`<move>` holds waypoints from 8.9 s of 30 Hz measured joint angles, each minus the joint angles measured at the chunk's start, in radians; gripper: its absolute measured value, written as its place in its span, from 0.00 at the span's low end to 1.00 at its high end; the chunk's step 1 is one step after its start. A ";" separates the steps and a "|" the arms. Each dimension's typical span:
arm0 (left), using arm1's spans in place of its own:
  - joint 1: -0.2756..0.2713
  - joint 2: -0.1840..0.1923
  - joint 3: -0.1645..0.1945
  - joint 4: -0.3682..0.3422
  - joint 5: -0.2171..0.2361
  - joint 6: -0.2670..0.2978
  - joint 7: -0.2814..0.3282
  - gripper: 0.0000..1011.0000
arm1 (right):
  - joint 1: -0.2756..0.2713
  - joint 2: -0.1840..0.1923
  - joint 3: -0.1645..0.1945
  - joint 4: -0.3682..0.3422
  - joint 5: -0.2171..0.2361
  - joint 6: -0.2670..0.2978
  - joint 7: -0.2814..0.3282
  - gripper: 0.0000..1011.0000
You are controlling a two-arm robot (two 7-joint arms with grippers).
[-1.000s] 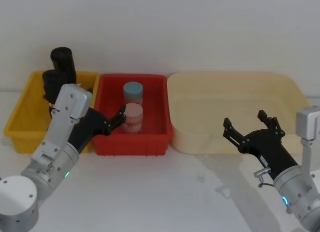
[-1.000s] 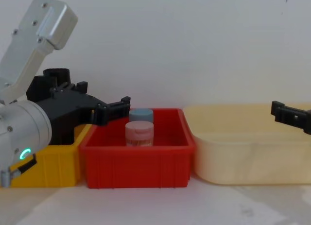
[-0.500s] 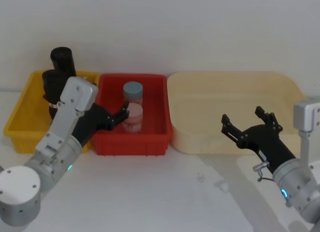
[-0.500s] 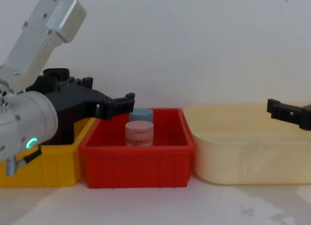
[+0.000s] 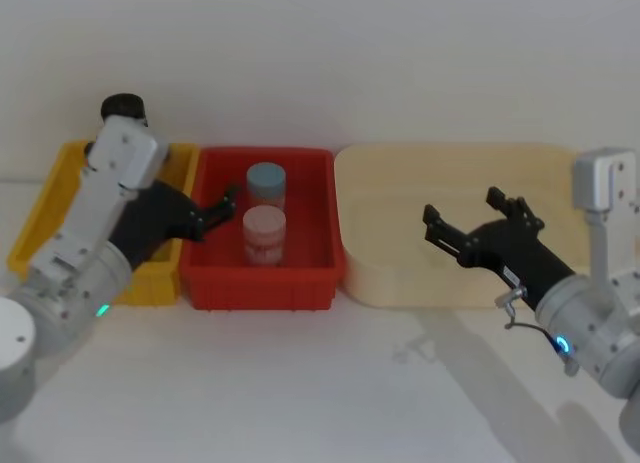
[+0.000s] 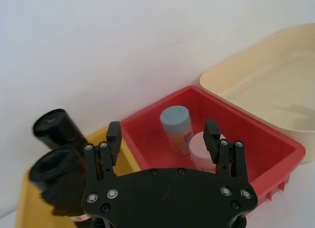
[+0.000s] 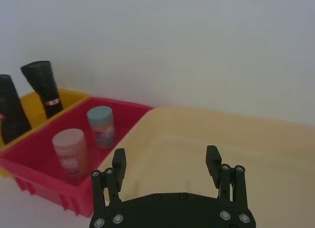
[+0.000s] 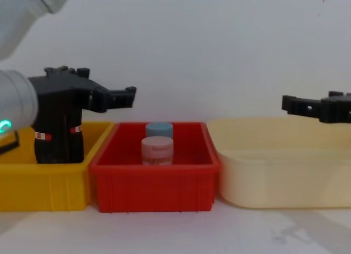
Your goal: Pick up the garbage bag with the one hand and transfer it to the other hand.
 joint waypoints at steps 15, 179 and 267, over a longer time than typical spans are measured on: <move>0.099 0.105 -0.176 -0.118 -0.093 0.068 -0.047 0.99 | 0.099 -0.012 -0.051 -0.015 0.022 0.123 0.034 0.99; -0.266 -0.017 -0.101 0.498 -0.205 -0.068 -0.378 0.34 | 0.549 -0.209 -0.371 0.567 -0.073 0.165 0.281 0.99; -0.384 -0.053 -0.093 0.303 -0.255 -0.020 -0.368 0.34 | 0.499 -0.130 -0.299 0.245 -0.216 0.231 0.128 0.67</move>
